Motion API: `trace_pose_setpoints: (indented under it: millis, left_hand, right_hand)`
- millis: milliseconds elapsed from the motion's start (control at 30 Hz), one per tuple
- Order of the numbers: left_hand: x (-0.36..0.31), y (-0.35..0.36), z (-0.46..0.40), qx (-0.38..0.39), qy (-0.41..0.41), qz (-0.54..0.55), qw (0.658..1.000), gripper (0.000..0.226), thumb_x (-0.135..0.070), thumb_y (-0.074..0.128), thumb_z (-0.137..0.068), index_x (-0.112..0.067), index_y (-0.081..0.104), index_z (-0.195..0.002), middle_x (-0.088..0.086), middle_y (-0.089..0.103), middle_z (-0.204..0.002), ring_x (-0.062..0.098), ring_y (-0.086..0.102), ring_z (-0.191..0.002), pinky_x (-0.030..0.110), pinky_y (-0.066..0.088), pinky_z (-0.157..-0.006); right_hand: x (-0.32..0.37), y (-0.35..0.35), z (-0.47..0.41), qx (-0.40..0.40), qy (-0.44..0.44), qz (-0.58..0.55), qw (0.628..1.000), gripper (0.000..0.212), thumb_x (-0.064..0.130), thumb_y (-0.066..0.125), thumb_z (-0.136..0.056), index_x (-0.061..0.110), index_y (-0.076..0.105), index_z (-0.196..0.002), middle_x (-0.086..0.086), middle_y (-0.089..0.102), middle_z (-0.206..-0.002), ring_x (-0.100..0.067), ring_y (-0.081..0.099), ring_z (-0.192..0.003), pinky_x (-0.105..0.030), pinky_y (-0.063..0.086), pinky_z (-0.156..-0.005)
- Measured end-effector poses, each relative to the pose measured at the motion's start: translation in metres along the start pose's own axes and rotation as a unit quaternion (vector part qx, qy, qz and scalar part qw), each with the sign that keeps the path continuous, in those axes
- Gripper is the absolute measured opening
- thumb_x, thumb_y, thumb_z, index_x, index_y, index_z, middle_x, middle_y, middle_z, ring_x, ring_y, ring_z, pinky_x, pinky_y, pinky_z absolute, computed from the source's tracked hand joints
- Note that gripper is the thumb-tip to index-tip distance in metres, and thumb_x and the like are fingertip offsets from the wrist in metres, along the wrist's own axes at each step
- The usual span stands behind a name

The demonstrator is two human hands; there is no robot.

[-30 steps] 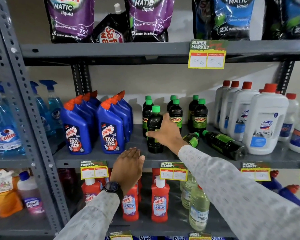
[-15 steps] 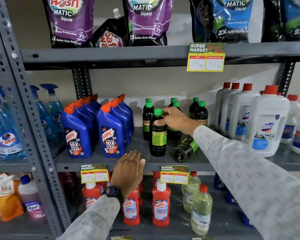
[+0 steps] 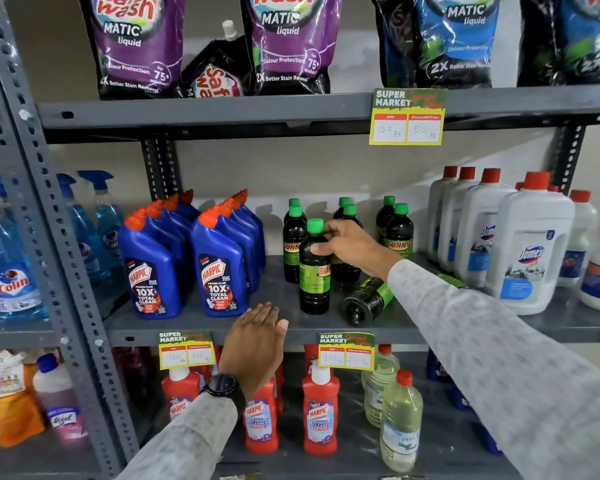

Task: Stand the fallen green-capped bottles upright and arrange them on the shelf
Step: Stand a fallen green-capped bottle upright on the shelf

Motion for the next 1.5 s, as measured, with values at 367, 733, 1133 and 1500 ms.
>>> trace_pose_setpoints:
  millis: [367, 733, 1133, 1500]
  left_hand:
    - [-0.001, -0.003, 0.000, 0.003, 0.007, -0.003, 1.000, 0.072, -0.050, 0.009, -0.102, -0.012, 0.052, -0.145, 0.008, 0.055, -0.150, 0.019, 0.047, -0.141, 0.038, 0.034, -0.120]
    - [0.000, 0.000, 0.003, 0.010, -0.003, -0.013, 1.000, 0.073, -0.051, 0.009, -0.101, -0.012, 0.052, -0.144, 0.008, 0.055, -0.150, 0.019, 0.047, -0.141, 0.036, 0.032, -0.120]
    - [-0.006, -0.018, -0.019, 0.041, 0.009, 0.008, 0.999, 0.059, -0.041, 0.019, -0.106, -0.007, 0.046, -0.147, 0.013, 0.048, -0.154, 0.023, 0.041, -0.144, 0.039, 0.025, -0.122]
    - [-0.010, 0.001, -0.021, 0.018, 0.002, -0.012, 1.000, 0.070, -0.041, 0.012, -0.100, -0.003, 0.056, -0.138, 0.017, 0.058, -0.145, 0.029, 0.052, -0.137, 0.044, 0.036, -0.117]
  right_hand:
    - [-0.005, 0.000, 0.000, -0.014, -0.004, 0.060, 0.998, 0.060, 0.035, 0.088, -0.077, 0.020, 0.063, -0.130, 0.003, 0.070, -0.120, -0.019, 0.066, -0.113, -0.047, 0.055, -0.100]
    - [-0.004, 0.009, 0.004, -0.055, -0.015, 0.132, 0.990, 0.067, 0.050, 0.093, -0.065, 0.020, 0.063, -0.118, 0.006, 0.068, -0.109, -0.016, 0.068, -0.100, -0.046, 0.063, -0.083]
    - [-0.002, -0.056, 0.028, -0.121, 0.114, 0.246, 0.955, 0.030, 0.039, 0.071, -0.092, 0.011, 0.062, -0.088, -0.005, 0.066, -0.077, -0.027, 0.072, -0.071, -0.034, 0.062, -0.063]
    - [-0.062, -0.039, 0.050, -0.064, 0.358, 0.030, 0.931, 0.068, 0.045, 0.080, -0.087, 0.010, 0.052, -0.138, -0.021, 0.057, -0.134, -0.041, 0.066, -0.086, -0.048, 0.065, -0.073]
Point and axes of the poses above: each hand's wrist, its own z-axis away from the middle knuckle, its own y-axis out of the palm, x = y × z, the point moved 2 cm from there along -z, towards the middle knuckle
